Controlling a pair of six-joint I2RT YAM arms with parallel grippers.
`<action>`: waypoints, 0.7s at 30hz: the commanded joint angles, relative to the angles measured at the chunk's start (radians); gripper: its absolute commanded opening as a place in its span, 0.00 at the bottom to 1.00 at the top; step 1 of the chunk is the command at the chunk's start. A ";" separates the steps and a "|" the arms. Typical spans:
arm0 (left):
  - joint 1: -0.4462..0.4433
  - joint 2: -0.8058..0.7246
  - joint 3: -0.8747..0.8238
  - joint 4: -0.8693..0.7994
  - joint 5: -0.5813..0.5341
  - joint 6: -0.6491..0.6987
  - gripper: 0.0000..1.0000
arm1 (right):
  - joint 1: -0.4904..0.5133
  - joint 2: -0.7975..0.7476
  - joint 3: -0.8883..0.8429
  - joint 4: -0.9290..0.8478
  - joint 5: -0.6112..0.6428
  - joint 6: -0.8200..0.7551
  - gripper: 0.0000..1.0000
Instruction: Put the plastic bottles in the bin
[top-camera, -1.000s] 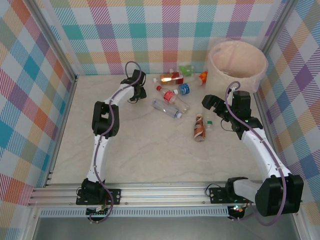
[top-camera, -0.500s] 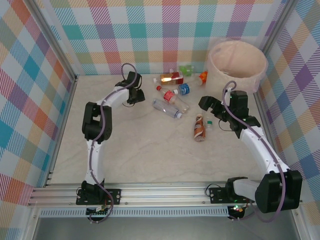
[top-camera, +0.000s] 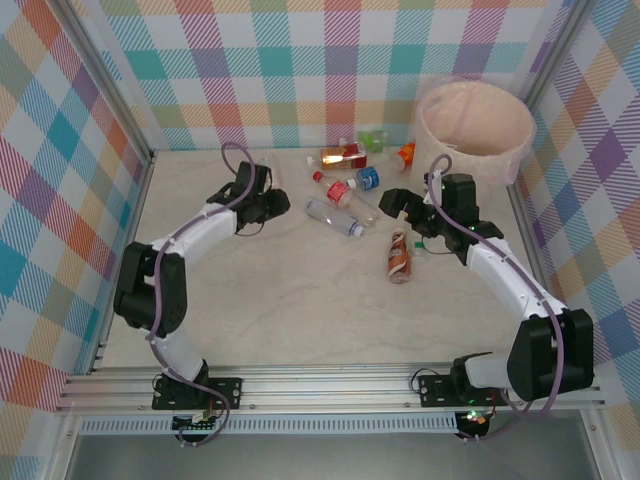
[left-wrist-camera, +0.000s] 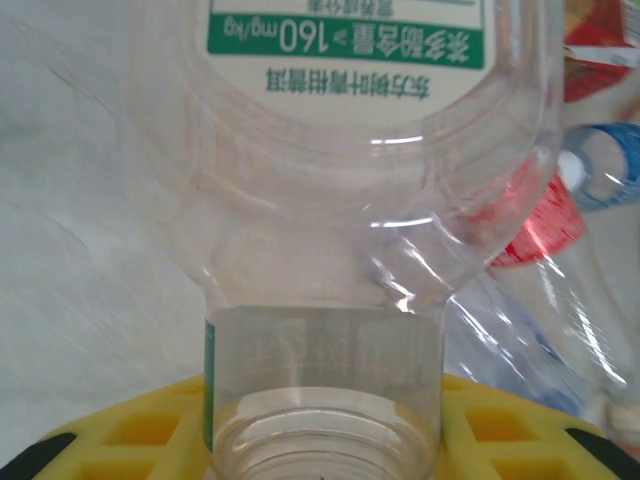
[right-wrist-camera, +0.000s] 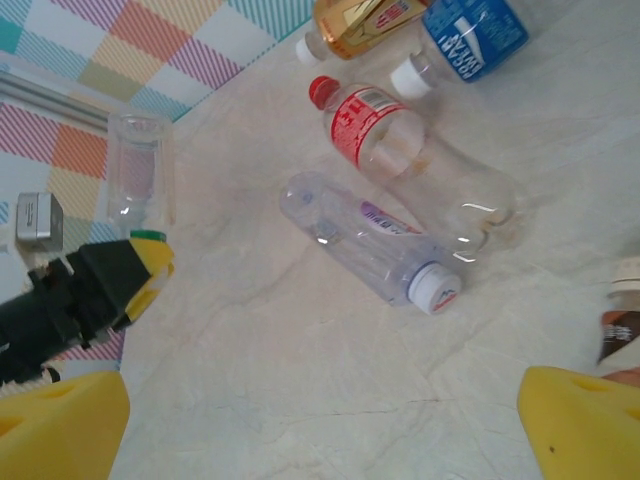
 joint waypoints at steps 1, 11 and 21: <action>-0.080 -0.093 -0.056 0.082 -0.002 -0.064 0.29 | 0.017 0.033 0.057 0.059 -0.047 0.046 1.00; -0.304 -0.267 -0.157 0.068 -0.090 0.188 0.29 | 0.029 0.095 0.108 0.122 -0.156 0.157 1.00; -0.405 -0.259 -0.113 0.081 0.003 0.305 0.30 | 0.037 0.108 0.052 0.386 -0.279 0.242 1.00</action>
